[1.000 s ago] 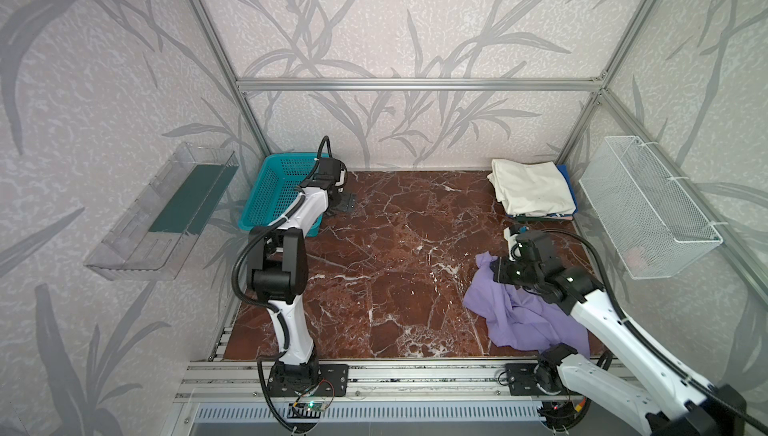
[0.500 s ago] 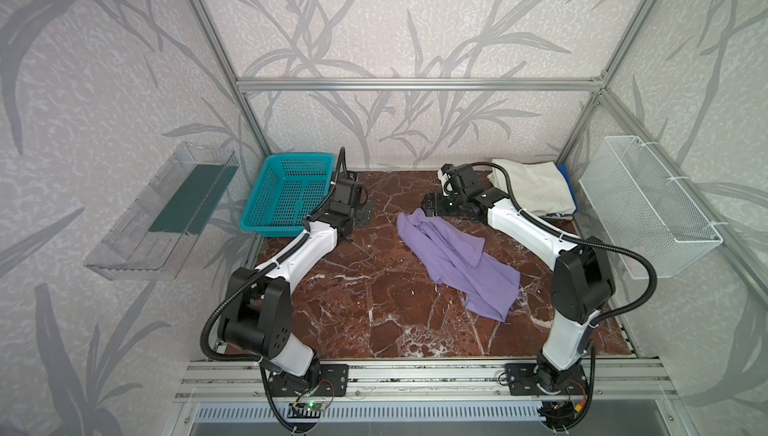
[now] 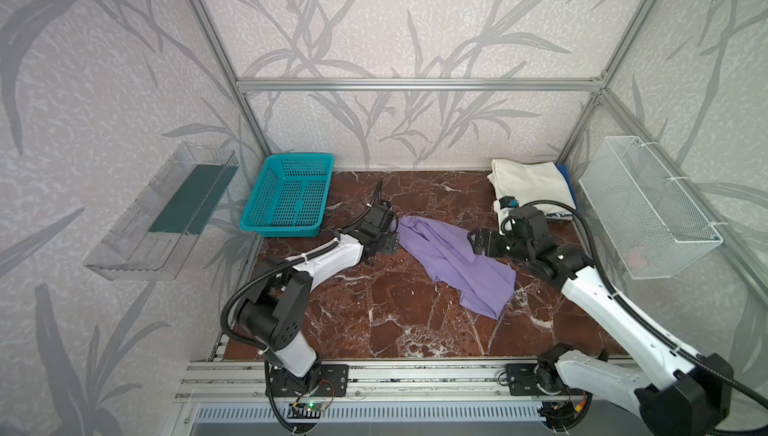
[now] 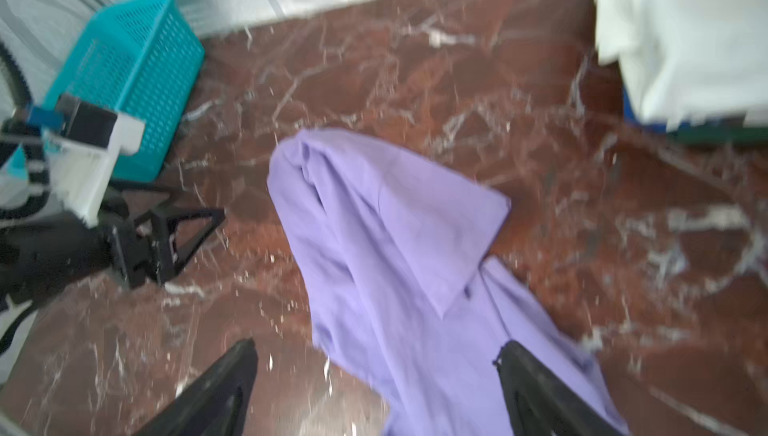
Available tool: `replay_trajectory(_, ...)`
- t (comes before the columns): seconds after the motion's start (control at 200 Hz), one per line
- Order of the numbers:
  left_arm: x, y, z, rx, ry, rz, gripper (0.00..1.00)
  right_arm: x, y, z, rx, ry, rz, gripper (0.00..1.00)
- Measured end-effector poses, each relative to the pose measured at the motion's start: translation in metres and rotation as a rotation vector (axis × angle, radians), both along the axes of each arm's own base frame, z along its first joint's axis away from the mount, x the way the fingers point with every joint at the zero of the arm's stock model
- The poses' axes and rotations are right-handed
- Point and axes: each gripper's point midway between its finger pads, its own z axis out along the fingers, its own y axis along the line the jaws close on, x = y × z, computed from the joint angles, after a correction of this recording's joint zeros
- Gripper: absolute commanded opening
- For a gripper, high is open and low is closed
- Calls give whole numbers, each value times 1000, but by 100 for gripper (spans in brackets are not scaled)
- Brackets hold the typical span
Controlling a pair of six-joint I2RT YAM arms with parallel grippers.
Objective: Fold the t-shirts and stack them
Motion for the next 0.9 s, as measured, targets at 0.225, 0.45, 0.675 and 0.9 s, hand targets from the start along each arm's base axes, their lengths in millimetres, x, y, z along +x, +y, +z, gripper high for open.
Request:
replay_trajectory(0.225, -3, -43, -39, 1, 116, -91, 78, -91, -29, -97, -10, 249, -26, 85)
replay_trajectory(0.45, 9, -66, -50, -26, 138, -116, 77, -124, -43, -151, -7, 383, -92, 78)
replay_trajectory(0.675, 25, -84, -54, -42, 131, -126, 38, -117, -42, -167, -32, 420, -120, 48)
replay_trajectory(0.9, 39, -103, -53, -64, 131, -147, 0, -102, -44, -164, -68, 393, -139, 6)
